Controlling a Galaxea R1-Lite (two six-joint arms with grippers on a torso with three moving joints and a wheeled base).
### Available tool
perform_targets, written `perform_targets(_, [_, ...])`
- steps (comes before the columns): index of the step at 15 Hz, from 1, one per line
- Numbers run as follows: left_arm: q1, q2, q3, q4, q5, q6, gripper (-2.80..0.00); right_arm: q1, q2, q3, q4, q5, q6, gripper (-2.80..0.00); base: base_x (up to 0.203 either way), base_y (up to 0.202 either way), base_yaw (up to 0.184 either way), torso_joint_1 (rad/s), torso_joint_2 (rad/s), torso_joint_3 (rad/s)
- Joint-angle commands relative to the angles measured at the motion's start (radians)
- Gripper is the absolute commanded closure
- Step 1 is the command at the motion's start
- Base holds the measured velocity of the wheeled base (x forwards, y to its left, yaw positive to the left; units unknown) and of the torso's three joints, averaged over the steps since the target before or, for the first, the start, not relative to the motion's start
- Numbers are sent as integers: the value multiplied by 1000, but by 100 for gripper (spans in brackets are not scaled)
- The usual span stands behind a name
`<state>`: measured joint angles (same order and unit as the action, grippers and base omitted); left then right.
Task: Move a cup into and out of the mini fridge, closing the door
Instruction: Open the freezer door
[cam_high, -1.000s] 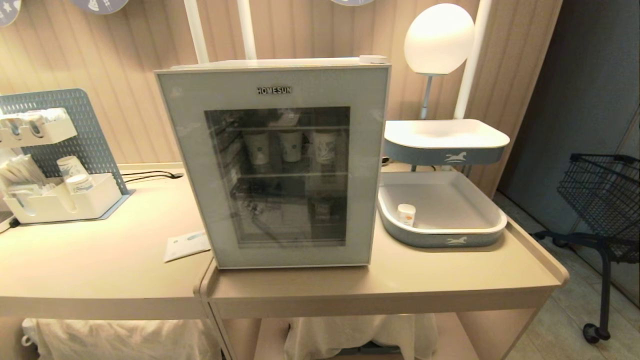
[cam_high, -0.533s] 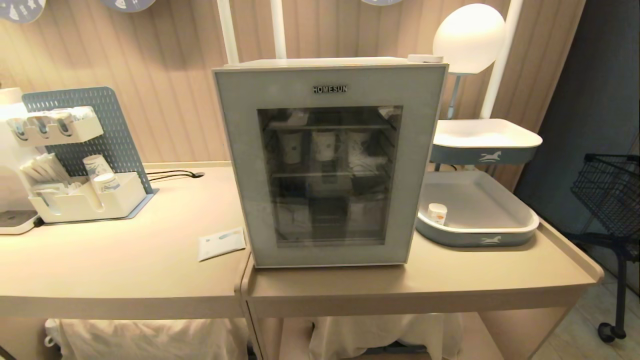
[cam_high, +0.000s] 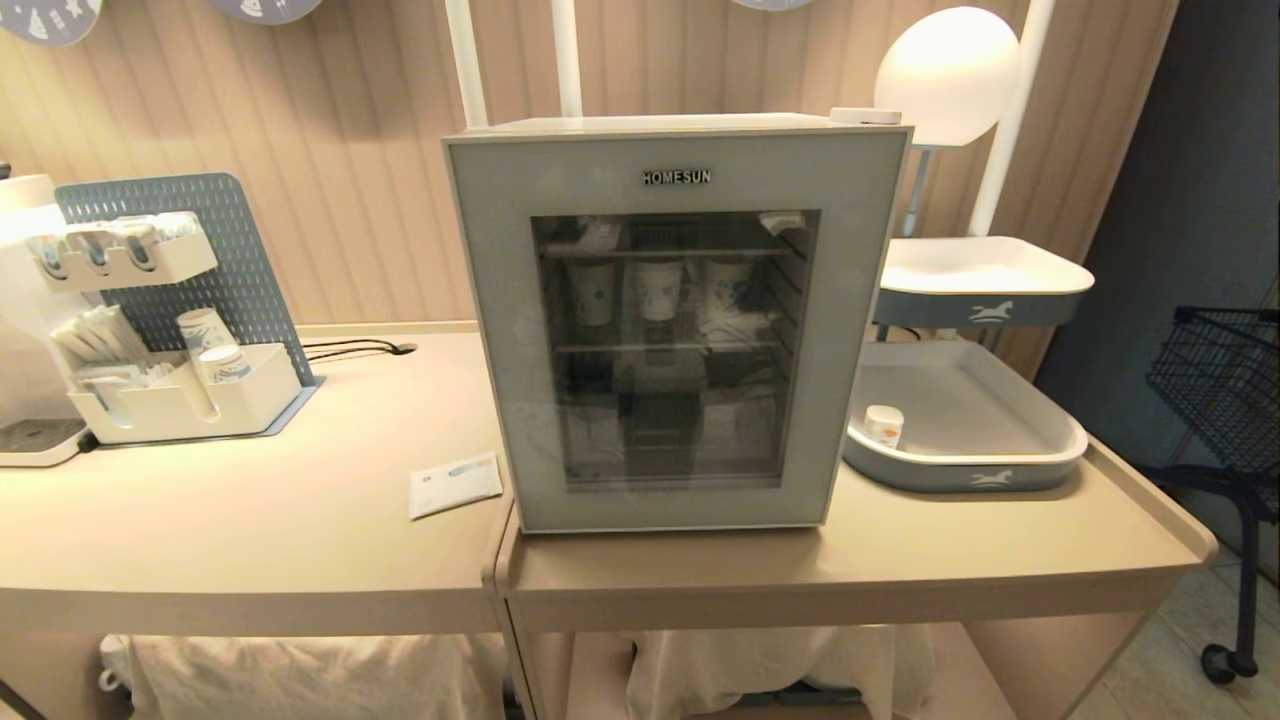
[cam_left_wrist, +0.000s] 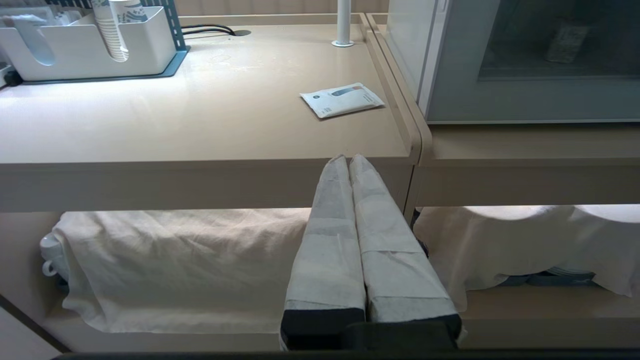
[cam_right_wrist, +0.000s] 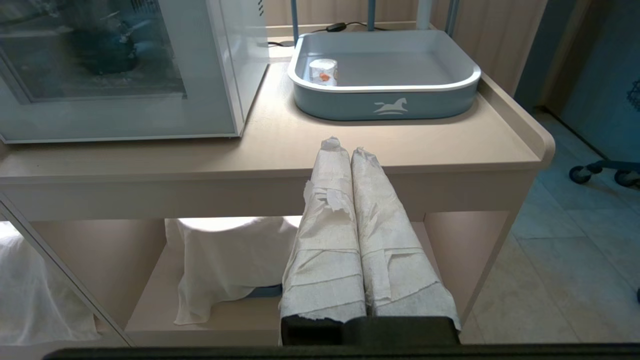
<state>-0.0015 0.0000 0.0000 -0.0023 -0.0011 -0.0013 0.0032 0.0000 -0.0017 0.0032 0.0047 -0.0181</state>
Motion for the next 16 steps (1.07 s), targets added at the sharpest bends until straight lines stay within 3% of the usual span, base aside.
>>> perform_targets(1, [0, -2, 2, -1, 0, 0, 0, 0, 2, 0, 0, 0, 0, 0, 0, 0, 0, 0, 0, 0])
perform_targets(6, [0, 0, -2, 2, 2, 9, 0, 1, 2, -1, 0, -2, 1, 0, 0, 0, 0, 0, 0, 0])
perform_targets(8, [0, 2, -54, 19, 3, 43, 0, 1, 2, -1, 0, -2, 1, 0, 0, 0, 0, 0, 0, 0])
perform_targets(10, [0, 32, -250, 144, 12, 56, 0, 0, 3, -1, 0, -2, 1, 0, 0, 0, 0, 0, 0, 0])
perform_targets(12, [3, 139, -517, 293, 22, 30, 0, 1, 3, -1, 0, -2, 0, 0, 0, 0, 0, 0, 0, 0])
perform_targets(16, [12, 601, -854, 385, 36, -61, 0, 0, 2, -1, 0, -1, 0, 0, 0, 0, 0, 0, 0, 0])
